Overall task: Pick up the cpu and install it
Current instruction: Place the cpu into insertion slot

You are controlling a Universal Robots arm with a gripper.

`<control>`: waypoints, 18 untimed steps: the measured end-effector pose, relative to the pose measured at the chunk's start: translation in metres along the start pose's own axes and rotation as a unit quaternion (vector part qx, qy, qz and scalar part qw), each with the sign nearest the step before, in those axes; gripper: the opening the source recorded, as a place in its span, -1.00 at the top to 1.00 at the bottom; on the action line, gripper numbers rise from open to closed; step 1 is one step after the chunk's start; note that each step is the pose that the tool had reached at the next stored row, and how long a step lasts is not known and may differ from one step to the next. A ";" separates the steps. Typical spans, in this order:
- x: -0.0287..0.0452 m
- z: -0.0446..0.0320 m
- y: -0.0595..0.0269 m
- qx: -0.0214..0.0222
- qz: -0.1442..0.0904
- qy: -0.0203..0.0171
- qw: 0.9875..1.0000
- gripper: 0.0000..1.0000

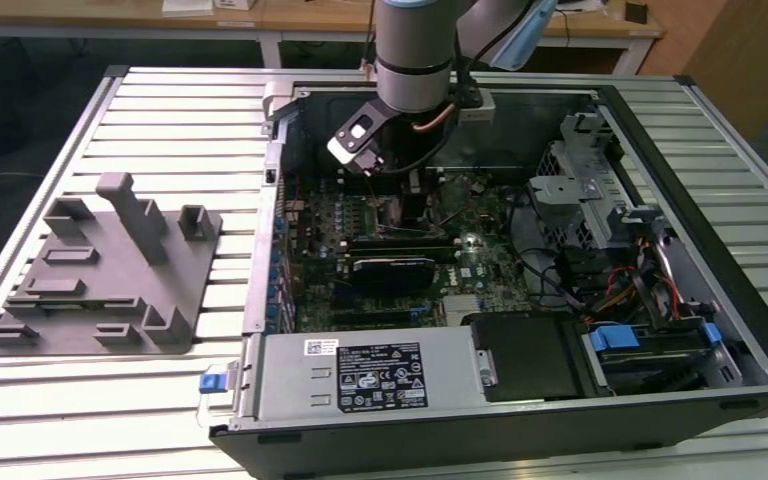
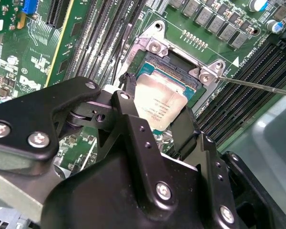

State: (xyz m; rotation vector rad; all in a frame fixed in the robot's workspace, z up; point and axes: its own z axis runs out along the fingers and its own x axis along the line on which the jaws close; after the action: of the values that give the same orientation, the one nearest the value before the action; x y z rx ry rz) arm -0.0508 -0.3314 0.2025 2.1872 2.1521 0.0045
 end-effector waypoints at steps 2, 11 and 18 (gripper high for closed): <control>0.0000 0.0001 0.0000 0.000 0.000 0.000 1.000 -0.08; 0.0001 0.0030 -0.0015 0.000 0.000 0.001 1.000 -0.08; 0.0003 0.0065 -0.0018 0.000 0.000 0.007 1.000 -0.08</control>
State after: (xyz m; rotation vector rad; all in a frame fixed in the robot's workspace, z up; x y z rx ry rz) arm -0.0522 -0.3314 0.1959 2.1942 2.1587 0.0196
